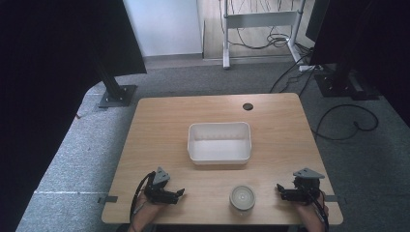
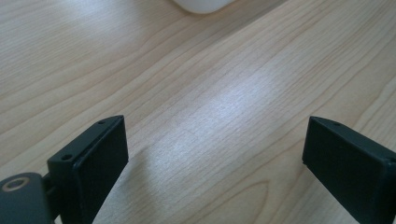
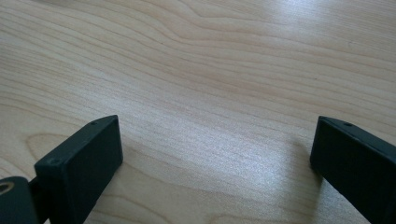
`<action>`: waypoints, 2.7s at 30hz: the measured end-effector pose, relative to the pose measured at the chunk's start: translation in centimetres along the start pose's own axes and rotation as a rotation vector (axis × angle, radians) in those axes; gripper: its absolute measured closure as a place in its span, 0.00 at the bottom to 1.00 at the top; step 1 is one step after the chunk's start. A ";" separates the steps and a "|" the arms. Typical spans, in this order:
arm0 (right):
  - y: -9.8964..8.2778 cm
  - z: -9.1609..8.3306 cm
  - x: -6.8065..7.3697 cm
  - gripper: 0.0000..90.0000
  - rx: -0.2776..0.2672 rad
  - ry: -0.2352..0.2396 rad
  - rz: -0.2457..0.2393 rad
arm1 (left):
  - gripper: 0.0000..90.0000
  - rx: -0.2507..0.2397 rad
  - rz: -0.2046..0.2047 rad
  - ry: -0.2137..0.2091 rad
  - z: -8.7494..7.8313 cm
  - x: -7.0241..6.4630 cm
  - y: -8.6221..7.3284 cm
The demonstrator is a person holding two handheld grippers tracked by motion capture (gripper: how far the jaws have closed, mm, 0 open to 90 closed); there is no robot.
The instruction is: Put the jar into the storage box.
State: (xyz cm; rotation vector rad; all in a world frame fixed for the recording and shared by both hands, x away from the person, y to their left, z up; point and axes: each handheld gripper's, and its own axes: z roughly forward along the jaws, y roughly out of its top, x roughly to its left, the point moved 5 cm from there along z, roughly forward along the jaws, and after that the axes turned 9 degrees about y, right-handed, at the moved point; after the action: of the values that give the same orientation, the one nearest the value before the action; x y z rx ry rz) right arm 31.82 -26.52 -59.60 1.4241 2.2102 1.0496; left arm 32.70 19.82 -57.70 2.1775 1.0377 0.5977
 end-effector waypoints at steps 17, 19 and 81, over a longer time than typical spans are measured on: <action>0.0 0.0 0.0 0.02 0.000 0.000 0.000 | 0.08 -0.048 0.033 -0.050 -1.1 -2.0 1.4; 0.0 0.0 0.0 0.02 0.000 0.000 0.001 | 0.08 -0.049 0.035 -0.054 -1.1 -2.1 1.4; 0.0 0.0 0.0 0.02 0.000 0.000 0.000 | 0.04 -0.086 0.203 -0.329 0.2 -13.2 6.3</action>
State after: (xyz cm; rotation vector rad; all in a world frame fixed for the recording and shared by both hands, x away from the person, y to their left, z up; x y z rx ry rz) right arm 31.82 -26.52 -59.60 1.4241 2.2107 1.0496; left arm 28.31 6.13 -54.97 2.2247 0.6129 0.3479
